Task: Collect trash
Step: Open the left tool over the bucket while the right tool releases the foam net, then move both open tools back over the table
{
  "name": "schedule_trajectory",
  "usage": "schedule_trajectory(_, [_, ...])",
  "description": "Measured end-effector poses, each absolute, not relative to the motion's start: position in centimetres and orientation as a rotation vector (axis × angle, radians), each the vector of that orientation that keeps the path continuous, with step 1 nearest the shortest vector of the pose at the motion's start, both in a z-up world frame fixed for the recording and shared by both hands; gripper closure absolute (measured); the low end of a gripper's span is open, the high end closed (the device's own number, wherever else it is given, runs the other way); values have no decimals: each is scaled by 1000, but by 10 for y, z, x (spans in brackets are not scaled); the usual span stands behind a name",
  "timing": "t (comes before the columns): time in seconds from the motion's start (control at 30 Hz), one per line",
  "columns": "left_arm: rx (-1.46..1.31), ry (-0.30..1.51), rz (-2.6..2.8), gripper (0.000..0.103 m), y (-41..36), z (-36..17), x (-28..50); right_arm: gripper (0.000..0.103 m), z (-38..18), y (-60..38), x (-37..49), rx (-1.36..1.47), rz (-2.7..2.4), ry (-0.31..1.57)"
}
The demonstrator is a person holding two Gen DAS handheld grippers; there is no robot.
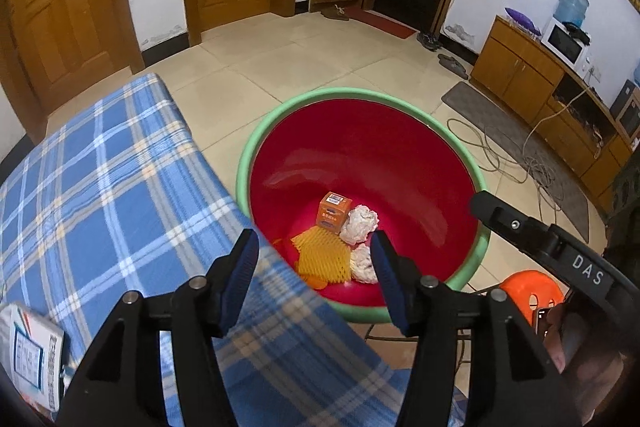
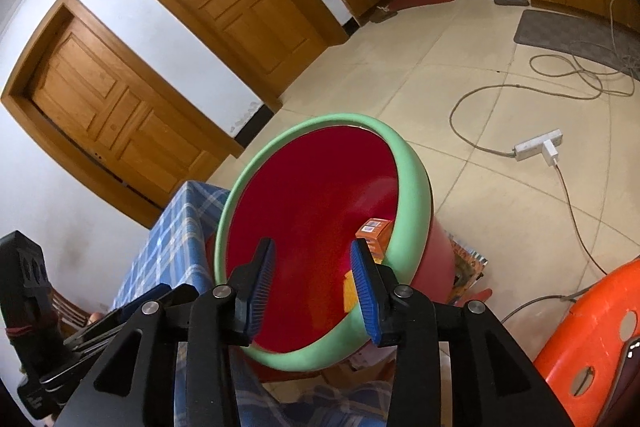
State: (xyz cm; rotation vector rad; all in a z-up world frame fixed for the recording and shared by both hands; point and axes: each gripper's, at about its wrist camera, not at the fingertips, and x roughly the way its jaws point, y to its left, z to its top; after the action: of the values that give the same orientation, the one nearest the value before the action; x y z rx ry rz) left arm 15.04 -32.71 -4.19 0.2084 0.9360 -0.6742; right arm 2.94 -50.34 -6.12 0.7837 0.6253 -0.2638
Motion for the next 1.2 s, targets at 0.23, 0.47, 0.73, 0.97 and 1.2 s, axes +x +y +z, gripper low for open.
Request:
schedule_trajectory(0.23, [152, 933, -653, 45, -301, -29, 142, 57, -39, -483, 18, 729, -265, 626])
schedule_trajectory(0.47, [127, 887, -604, 45, -267, -7, 126, 52, -21, -453, 15, 651, -244, 640])
schedule_trajectory(0.73, [77, 856, -509, 45, -211, 8, 115, 50, -7, -413, 9, 599, -180, 640])
schedule_trajectory(0.97, [36, 839, -420, 45, -161, 16, 107, 50, 5, -381, 5, 561, -125, 636])
schedule_trajectory(1.2, [-22, 836, -308, 45, -106, 14, 105, 45, 10, -353, 9, 542, -72, 635])
